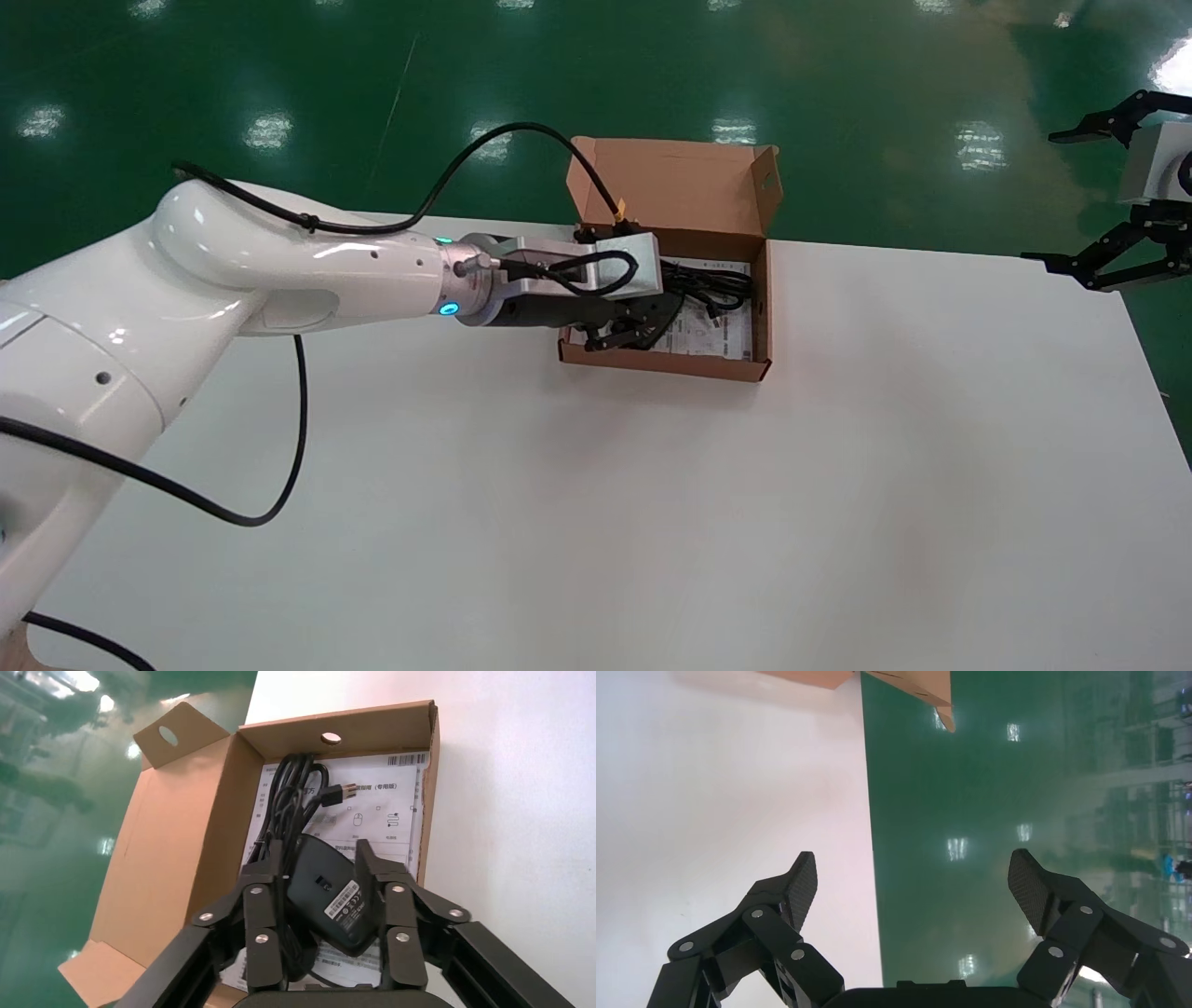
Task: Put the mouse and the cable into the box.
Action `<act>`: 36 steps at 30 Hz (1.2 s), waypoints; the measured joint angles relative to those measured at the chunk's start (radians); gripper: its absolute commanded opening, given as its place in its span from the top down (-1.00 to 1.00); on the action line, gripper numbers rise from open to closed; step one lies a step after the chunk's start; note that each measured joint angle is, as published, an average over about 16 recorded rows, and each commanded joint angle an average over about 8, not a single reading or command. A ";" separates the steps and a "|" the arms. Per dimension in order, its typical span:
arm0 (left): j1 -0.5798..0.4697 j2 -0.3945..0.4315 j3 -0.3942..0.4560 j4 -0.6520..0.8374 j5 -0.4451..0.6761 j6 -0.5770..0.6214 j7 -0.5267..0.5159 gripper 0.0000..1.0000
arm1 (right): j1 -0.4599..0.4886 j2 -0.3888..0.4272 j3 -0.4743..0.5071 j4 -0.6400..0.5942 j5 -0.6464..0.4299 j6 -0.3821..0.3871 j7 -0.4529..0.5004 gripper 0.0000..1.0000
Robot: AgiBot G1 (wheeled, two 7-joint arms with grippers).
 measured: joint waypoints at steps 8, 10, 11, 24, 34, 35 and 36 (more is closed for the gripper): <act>0.060 -0.073 -0.087 -0.081 -0.042 0.069 -0.052 -1.00 | -0.105 0.024 0.048 0.134 0.089 -0.022 0.112 -1.00; 0.081 -0.098 -0.116 -0.109 -0.057 0.092 -0.069 -1.00 | -0.138 0.031 0.063 0.176 0.117 -0.029 0.147 -1.00; 0.091 -0.111 -0.130 -0.123 -0.064 0.104 -0.078 -1.00 | -0.155 0.035 0.070 0.197 0.131 -0.033 0.164 -1.00; 0.224 -0.275 -0.317 -0.306 -0.157 0.254 -0.191 -1.00 | -0.369 0.084 0.167 0.470 0.313 -0.080 0.393 -1.00; 0.326 -0.401 -0.461 -0.446 -0.229 0.369 -0.279 -1.00 | -0.533 0.122 0.242 0.680 0.452 -0.115 0.568 -1.00; 0.336 -0.414 -0.475 -0.460 -0.236 0.380 -0.288 -1.00 | -0.550 0.126 0.249 0.701 0.466 -0.119 0.586 -1.00; 0.346 -0.426 -0.490 -0.474 -0.243 0.392 -0.296 -1.00 | -0.566 0.130 0.256 0.722 0.480 -0.123 0.603 -1.00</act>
